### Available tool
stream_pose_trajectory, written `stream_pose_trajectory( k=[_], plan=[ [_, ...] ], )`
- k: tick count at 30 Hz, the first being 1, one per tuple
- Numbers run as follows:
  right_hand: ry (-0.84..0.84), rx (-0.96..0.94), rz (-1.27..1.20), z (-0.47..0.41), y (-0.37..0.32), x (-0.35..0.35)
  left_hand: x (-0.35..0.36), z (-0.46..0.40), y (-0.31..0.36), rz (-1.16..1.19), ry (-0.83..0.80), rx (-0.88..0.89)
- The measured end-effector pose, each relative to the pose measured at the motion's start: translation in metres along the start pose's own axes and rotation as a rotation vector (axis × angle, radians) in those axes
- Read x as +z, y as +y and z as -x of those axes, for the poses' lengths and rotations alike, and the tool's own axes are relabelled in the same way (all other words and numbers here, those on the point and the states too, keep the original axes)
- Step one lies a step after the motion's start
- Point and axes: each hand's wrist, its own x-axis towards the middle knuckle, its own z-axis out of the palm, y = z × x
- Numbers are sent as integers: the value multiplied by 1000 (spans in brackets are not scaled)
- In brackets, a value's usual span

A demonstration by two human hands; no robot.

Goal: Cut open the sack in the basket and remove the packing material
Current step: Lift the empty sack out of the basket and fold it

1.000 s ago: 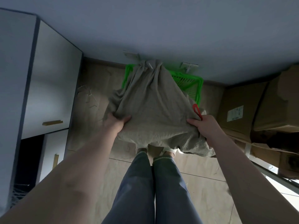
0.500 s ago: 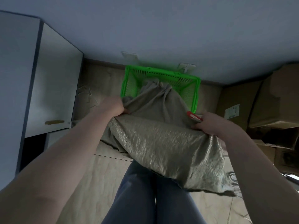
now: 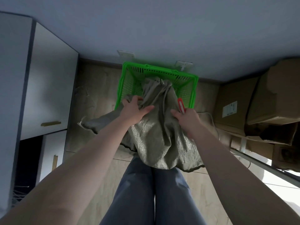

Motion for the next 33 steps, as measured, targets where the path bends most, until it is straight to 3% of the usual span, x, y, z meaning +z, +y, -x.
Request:
stream_pose_trajectory(
  k=[4, 10, 16, 20, 25, 28, 33],
  plan=[
    [-68, 5, -209, -1, -5, 8, 4, 1, 11, 135, -32, -31],
    [-379, 69, -490, 21, -35, 8, 8, -6, 22, 187, -143, -137],
    [-293, 12, -419, 11, -47, 13, 13, -35, 4, 449, -47, -200],
    [-143, -120, -134, -6, -42, 6, -2, -26, 18, 598, 20, -254],
    [-259, -208, 420, -18, -12, -9, -16, -29, 16, 711, -12, -333],
    [-151, -242, 729, -24, 7, -15, -15, -29, 15, 779, 16, -358],
    [-60, -173, 609, -23, 30, -35, -19, -36, 10, 834, 38, -408]
  ],
)
